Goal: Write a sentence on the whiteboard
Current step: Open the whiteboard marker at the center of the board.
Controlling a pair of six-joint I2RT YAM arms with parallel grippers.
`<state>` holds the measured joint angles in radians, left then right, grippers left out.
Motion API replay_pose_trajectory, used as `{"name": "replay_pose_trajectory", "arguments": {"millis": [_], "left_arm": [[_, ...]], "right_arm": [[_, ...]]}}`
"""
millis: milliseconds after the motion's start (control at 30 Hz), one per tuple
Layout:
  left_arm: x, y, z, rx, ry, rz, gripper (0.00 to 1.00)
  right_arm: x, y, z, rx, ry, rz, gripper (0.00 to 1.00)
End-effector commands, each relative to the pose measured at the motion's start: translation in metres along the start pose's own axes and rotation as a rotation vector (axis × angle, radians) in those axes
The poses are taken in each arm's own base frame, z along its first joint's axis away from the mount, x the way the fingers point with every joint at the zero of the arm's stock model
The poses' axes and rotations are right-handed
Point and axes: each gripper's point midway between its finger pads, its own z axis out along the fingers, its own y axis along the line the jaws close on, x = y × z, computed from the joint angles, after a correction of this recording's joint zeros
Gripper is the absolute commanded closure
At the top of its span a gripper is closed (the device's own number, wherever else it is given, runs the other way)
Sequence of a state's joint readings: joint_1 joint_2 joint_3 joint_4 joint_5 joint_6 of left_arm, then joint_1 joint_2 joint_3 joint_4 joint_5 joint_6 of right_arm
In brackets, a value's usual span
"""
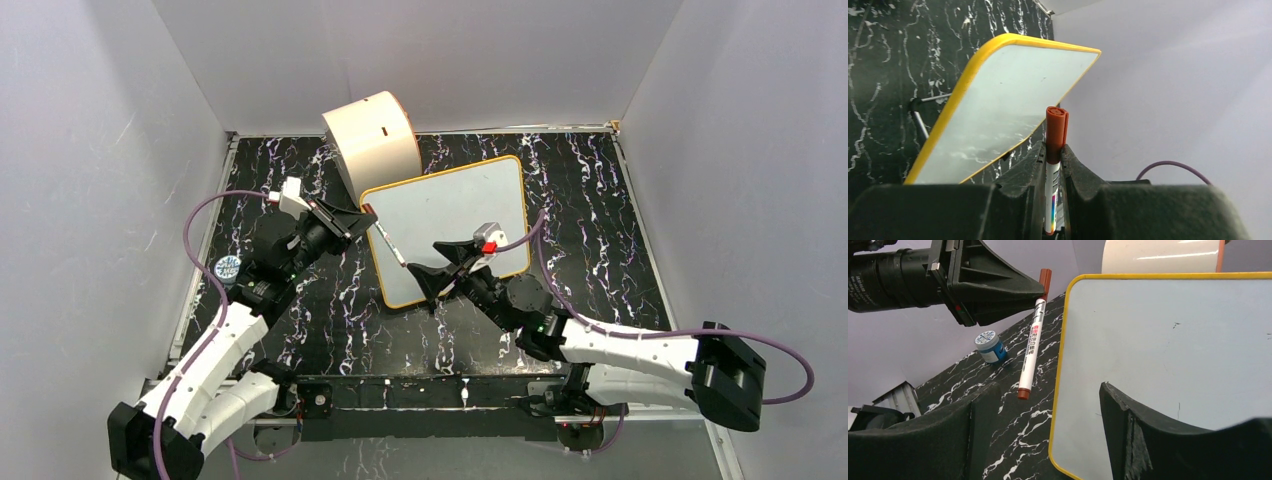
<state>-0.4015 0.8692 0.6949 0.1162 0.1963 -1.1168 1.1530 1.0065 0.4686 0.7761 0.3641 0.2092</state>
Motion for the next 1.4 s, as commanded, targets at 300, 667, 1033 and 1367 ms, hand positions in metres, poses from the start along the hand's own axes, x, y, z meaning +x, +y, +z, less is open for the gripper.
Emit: {"name": "replay_pose_trajectory", "arguments": {"millis": [300,667,1033,1367], "left_arm": [[0.007,-0.011,0.014,0.041,-0.052,-0.161,1.0],[0.024,-0.021,0.022,0.073,-0.002,-0.228,1.0],[0.029,-0.024,0.023,0.091,-0.001,-0.276,1.0],[0.035,-0.021,0.024,0.088,0.008,-0.296,1.0]], "right_arm": [[-0.045,0.01,0.025,0.008,-0.186,0.124,0.36],[-0.039,0.005,0.039,0.026,-0.184,0.132,0.49],[-0.04,0.003,0.044,0.026,-0.193,0.137,0.59],[-0.042,0.003,0.043,0.016,-0.195,0.127,0.77]]}}
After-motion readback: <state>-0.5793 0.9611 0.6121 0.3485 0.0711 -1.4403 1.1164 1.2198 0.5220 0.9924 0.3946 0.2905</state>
